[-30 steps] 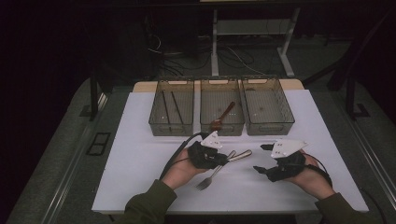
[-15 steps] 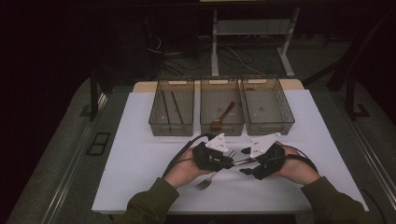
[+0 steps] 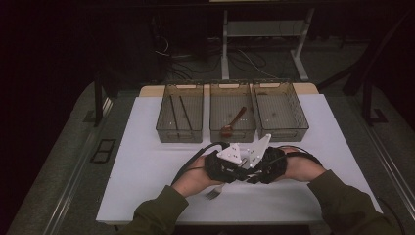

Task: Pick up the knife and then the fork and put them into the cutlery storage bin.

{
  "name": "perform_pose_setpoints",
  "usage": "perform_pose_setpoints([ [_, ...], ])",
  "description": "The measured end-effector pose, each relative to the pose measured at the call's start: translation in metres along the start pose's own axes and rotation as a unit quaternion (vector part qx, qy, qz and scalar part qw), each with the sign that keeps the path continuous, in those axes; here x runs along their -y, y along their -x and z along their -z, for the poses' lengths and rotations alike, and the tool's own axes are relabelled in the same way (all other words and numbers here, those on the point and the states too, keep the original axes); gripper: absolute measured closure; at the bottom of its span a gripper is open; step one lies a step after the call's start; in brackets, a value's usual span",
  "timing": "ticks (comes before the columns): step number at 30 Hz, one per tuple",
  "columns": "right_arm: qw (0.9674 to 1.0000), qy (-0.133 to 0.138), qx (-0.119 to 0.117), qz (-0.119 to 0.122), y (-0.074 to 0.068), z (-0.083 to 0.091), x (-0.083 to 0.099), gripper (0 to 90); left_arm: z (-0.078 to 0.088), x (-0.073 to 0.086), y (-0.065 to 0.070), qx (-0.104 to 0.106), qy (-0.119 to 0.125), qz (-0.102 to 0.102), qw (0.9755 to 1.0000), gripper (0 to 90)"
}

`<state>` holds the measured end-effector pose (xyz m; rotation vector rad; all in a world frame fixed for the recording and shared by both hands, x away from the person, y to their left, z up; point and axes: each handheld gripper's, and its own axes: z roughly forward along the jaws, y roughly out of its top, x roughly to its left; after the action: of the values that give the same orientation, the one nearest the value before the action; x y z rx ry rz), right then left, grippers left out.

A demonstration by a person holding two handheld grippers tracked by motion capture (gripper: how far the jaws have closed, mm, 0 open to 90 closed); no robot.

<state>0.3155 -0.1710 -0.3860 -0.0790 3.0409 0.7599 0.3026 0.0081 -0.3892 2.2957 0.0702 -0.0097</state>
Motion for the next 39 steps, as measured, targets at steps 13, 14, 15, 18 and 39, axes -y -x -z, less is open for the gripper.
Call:
perform_pose_setpoints([
  [13, 0.9995, -0.006, -0.031, 0.004, -0.004, 0.000, -0.005, 77.6, 0.000, -0.002, -0.001, 0.016, 0.000, -0.006, 0.9998, 79.0],
  [14, 0.9995, -0.007, -0.032, 0.002, -0.004, 0.000, -0.005, 77.6, 0.001, -0.002, -0.001, 0.017, 0.000, -0.007, 0.9998, 79.0],
  [15, 0.9995, -0.007, -0.030, 0.001, -0.004, 0.000, -0.005, 77.7, 0.001, -0.002, -0.002, 0.019, -0.002, -0.008, 0.9998, 78.9],
  [18, 0.9993, -0.007, -0.036, 0.000, -0.004, 0.000, -0.005, 77.8, 0.000, -0.003, -0.002, 0.020, 0.001, -0.008, 0.9998, 78.9],
  [39, 0.9982, 0.017, 0.015, -0.056, 0.014, 0.022, 0.035, 77.8, 0.072, 0.034, -0.011, -0.067, 0.105, 0.084, 0.9887, 47.0],
])
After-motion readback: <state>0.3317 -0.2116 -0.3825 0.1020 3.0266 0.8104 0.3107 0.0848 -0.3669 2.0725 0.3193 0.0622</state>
